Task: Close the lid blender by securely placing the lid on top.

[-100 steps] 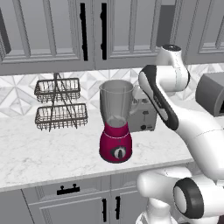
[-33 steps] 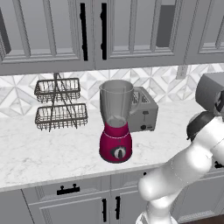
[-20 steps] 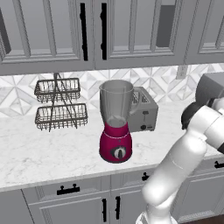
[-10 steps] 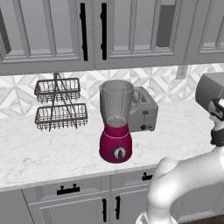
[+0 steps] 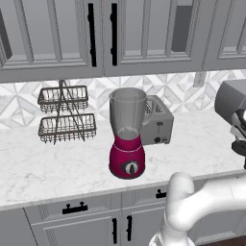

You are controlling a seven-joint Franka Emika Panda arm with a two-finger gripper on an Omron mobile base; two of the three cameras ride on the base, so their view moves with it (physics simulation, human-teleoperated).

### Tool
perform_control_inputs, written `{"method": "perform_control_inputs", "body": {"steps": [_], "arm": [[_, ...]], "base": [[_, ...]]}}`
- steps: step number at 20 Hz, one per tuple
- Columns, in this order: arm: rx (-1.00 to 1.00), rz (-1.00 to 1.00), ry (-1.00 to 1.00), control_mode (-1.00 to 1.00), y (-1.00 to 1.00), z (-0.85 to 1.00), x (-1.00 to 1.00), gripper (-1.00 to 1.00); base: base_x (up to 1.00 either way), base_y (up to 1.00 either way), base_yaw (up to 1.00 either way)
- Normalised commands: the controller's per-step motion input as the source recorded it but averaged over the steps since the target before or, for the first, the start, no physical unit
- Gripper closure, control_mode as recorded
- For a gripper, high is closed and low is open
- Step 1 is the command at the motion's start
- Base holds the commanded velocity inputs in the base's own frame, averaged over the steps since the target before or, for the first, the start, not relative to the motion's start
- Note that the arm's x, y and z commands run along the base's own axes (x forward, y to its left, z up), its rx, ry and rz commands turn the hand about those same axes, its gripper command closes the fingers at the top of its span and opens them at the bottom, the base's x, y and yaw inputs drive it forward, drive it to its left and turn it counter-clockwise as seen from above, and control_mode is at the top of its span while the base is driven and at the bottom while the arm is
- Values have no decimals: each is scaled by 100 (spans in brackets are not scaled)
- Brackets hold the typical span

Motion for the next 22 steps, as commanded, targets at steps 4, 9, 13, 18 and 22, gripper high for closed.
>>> {"method": "perform_control_inputs", "body": {"steps": [4,9,13,18,22], "arm": [[4,0,0,-100,-4,-54,-1,-100],[1,0,0,-100,0,-49,1,-100],[2,0,0,-100,-8,-22,26,-100],[3,1,-6,-100,-29,-43,8,-100],[3,2,-11,-100,-29,-55,0,-100]], "base": [[0,0,0],[0,0,0],[0,0,0],[0,0,0],[0,0,0]]}}
